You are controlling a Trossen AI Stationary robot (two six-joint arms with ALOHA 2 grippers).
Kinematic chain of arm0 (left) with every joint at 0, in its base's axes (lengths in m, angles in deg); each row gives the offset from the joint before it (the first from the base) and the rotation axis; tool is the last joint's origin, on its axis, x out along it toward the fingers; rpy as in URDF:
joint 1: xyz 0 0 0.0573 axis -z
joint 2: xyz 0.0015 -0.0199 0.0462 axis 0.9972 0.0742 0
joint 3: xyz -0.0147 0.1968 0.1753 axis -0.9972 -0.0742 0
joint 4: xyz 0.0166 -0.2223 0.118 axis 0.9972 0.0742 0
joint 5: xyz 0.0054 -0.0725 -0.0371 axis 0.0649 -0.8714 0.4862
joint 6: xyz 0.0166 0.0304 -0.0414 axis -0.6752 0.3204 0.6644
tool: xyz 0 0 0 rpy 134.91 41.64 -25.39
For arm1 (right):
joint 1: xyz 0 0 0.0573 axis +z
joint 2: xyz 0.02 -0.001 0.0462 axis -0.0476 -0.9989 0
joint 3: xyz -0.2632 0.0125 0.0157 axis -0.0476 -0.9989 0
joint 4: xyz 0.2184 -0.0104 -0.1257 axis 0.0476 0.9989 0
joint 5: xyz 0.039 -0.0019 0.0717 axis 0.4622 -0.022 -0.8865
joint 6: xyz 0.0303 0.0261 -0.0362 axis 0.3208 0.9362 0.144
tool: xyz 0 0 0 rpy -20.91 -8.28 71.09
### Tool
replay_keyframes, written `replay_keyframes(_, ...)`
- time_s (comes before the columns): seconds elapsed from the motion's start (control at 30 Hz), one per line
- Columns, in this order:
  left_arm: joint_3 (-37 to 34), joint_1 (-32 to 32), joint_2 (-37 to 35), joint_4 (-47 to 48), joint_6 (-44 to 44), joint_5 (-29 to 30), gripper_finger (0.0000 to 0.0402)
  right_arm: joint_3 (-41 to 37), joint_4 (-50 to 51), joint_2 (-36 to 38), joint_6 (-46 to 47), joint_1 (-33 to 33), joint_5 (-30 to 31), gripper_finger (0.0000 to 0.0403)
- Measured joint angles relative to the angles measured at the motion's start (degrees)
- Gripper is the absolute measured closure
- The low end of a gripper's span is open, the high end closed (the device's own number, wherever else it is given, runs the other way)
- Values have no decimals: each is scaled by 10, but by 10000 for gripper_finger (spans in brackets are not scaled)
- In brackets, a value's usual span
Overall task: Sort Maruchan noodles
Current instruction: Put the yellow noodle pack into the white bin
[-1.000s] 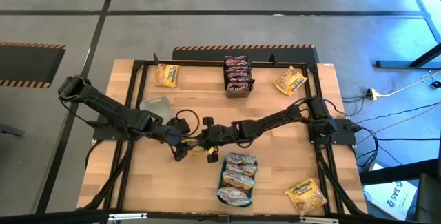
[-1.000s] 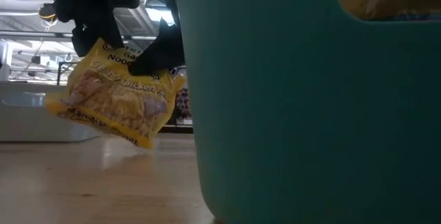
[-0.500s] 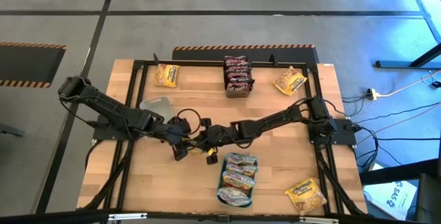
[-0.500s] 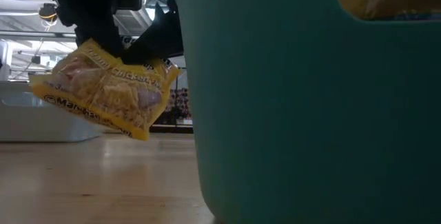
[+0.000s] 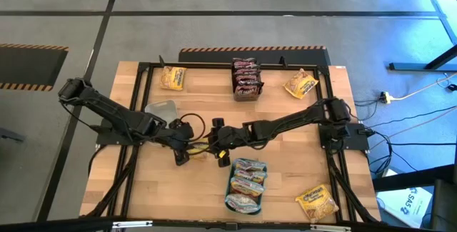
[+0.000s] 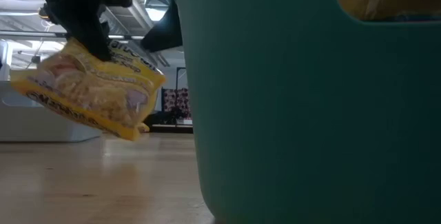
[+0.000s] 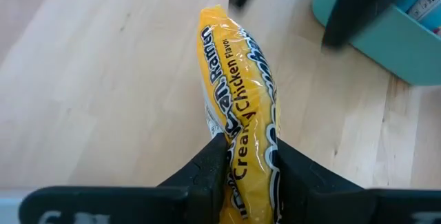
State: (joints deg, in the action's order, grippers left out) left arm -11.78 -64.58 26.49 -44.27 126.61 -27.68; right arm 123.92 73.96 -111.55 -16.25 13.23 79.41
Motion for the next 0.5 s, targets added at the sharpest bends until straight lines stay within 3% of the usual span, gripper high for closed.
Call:
replay_keyframes(0.27, 25, 24, -97, 142, 4, 70, 324, -9, 150, 78, 23, 0, 9, 159)
replay_keyframes(0.5, 41, 25, -213, 241, 3, 141, 324, -73, 89, 107, 58, 0, 9, 159)
